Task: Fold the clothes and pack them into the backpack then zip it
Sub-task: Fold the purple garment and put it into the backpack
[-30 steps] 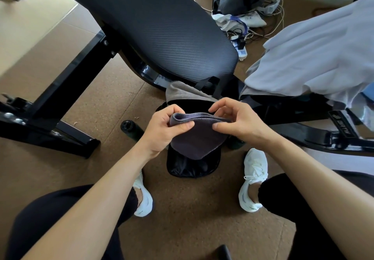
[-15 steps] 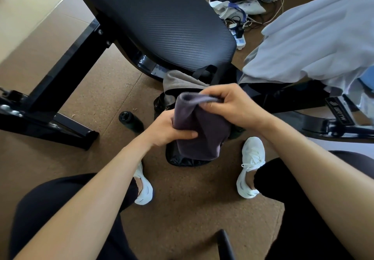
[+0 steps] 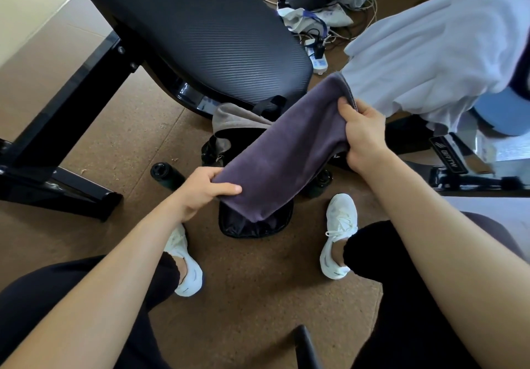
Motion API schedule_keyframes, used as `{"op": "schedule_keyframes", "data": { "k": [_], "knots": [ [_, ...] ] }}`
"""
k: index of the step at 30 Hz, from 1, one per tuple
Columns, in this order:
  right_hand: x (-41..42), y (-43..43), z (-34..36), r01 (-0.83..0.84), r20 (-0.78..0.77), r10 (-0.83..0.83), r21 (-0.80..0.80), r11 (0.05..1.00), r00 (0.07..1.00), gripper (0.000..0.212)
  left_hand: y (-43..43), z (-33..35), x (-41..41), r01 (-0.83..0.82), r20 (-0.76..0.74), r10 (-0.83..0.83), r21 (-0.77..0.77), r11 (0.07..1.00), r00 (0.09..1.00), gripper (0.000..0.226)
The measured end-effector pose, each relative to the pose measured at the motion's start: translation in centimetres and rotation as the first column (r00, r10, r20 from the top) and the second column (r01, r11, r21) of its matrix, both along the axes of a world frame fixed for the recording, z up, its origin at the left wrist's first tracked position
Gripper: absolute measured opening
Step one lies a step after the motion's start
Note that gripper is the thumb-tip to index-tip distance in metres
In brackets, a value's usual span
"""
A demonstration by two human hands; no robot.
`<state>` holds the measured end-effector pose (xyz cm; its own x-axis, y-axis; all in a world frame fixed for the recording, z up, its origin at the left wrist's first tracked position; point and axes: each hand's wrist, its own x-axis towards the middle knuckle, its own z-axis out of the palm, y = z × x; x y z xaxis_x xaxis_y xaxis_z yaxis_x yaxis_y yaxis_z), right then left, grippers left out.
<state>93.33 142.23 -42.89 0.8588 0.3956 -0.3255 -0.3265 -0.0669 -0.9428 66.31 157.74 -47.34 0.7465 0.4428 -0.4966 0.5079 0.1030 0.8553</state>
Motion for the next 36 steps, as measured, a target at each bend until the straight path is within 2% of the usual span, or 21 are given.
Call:
{"op": "schedule_keyframes", "data": {
  "k": [2, 5, 7, 8, 11, 13, 17, 21, 24, 26, 31, 33, 36],
  "knots": [
    [0.6, -0.2, -1.2, 0.06, -0.041, -0.062, -0.058, 0.997, 0.997, 0.019, 0.5, 0.2, -0.4, -0.187, 0.075, 0.199, -0.148, 0.971, 0.977, 0.035],
    [0.4, -0.4, -2.7, 0.025, -0.07, -0.033, -0.123, 0.992, 0.997, 0.017, 0.8, 0.2, -0.3, -0.444, 0.095, 0.493, -0.315, 0.839, 0.865, 0.026],
    [-0.2, -0.4, -3.6, -0.032, -0.033, 0.026, -0.176, 0.984, 0.999, 0.019, 1.0, -0.1, -0.2, -0.528, 0.086, 0.571, -0.289, 0.799, 0.816, 0.031],
    [-0.5, -0.4, -3.9, -0.054, 0.015, 0.058, -0.204, 0.978, 0.998, 0.023, 1.0, -0.3, -0.3, -0.558, 0.084, 0.582, -0.202, 0.804, 0.809, 0.03],
    [-1.4, -0.2, -4.3, -0.102, 0.221, 0.174, -0.3, 0.948, 0.96, 0.034, 0.9, -0.9, -0.5, -0.537, 0.075, 0.532, 0.144, 0.831, 0.843, 0.026],
    [-2.3, 0.0, -3.8, -0.146, 0.313, 0.258, -0.338, 0.93, 0.914, 0.033, 0.6, -0.6, -0.4, -0.525, 0.071, 0.522, 0.191, 0.829, 0.85, 0.025],
    [-5.0, 0.7, -2.2, -0.273, 0.468, 0.456, -0.408, 0.871, 0.757, 0.016, -0.1, 0.4, 0.5, -0.49, 0.118, 0.478, 0.117, 0.864, 0.87, 0.028],
    [-8.1, 1.4, -1.8, -0.409, 0.52, 0.577, -0.41, 0.815, 0.629, 0.015, -1.6, 1.6, 1.9, -0.414, 0.164, 0.406, 0.018, 0.91, 0.899, 0.022],
    [-9.8, 1.5, -1.4, -0.52, 0.502, 0.677, -0.433, 0.736, 0.539, 0.005, -2.6, 2.3, 2.8, -0.402, 0.174, 0.411, -0.083, 0.912, 0.895, 0.019],
    [-10.6, 1.4, -1.1, -0.613, 0.428, 0.753, -0.44, 0.656, 0.499, 0.015, -3.1, 2.8, 3.1, -0.39, 0.169, 0.411, -0.145, 0.909, 0.896, 0.018],
    [-10.8, 1.3, -1.0, -0.662, 0.319, 0.834, -0.508, 0.552, 0.45, 0.06, -3.4, 3.2, 3.1, -0.349, 0.136, 0.404, -0.311, 0.884, 0.904, 0.014],
    [-10.8, 1.3, -1.2, -0.645, 0.312, 0.836, -0.533, 0.548, 0.452, 0.06, -3.5, 3.4, 3.1, -0.299, 0.143, 0.358, -0.323, 0.898, 0.923, 0.012],
    [-10.4, 1.4, -1.6, -0.618, 0.314, 0.791, -0.497, 0.609, 0.526, 0.038, -3.6, 4.1, 3.1, -0.217, 0.154, 0.259, -0.245, 0.945, 0.954, 0.019]
  ]
}}
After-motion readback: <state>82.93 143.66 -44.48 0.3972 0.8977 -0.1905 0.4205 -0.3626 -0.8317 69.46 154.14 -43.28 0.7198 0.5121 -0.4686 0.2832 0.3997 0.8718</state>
